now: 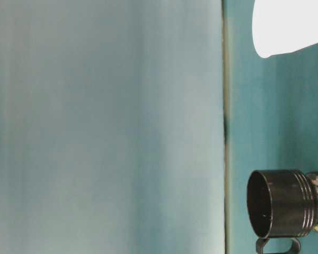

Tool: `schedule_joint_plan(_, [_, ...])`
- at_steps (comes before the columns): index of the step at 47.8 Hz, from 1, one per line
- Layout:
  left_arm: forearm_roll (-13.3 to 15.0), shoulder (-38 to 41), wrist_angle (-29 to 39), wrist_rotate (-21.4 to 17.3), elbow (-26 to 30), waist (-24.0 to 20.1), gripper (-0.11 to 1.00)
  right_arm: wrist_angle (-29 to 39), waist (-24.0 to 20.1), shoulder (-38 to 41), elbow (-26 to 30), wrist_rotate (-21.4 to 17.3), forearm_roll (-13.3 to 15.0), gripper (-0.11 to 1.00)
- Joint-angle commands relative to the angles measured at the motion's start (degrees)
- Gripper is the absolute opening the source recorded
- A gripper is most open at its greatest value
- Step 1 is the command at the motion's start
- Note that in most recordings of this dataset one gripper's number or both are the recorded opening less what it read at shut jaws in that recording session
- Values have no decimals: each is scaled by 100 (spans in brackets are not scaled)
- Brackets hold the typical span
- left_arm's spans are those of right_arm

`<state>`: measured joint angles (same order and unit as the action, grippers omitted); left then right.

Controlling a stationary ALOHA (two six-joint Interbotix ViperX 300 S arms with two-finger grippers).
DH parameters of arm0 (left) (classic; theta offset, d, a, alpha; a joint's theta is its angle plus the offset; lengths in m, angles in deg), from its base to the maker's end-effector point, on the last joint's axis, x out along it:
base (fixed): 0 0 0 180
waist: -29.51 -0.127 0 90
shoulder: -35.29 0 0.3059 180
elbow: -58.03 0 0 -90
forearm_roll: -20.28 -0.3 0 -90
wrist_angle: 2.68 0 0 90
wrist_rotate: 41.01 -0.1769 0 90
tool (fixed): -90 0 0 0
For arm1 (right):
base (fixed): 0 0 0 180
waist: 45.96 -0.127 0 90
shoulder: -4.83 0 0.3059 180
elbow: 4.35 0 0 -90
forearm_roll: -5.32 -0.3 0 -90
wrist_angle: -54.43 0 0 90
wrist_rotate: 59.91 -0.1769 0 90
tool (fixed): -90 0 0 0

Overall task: Put the paper cup into the moved cup holder.
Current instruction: 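Open the left gripper and move it toward the black cup holder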

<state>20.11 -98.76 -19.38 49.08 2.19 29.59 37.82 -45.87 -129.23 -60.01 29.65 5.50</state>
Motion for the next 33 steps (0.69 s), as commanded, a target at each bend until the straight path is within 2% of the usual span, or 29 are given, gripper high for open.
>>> schedule_joint_plan(1, [-53, 88, 141, 229, 35, 70, 13, 0, -18, 88, 53, 9, -44, 16])
schedule_joint_plan(3, [-53, 97, 193, 316, 44, 79, 12, 88, -18, 114, 97, 9, -44, 15])
schedule_joint_plan(7, [-62, 79, 308, 431, 62, 79, 0, 422, -18, 141, 211, 18, -44, 4])
schedule_joint_plan(13, [-62, 79, 642, 431, 79, 70, 0, 905, -18, 141, 308, 18, -44, -3])
schedule_joint_plan(19, [-53, 176, 1345, 475, 62, 62, 0, 1151, -18, 141, 325, 9, -44, -3])
schedule_joint_plan(26, [-53, 343, 2171, 571, 18, -185, 0, 1266, 18, 149, 325, -62, -44, -3])
schedule_joint_plan(33, [-62, 563, 2294, 554, -141, -387, 0, 1345, 70, 149, 325, -114, -44, -3])
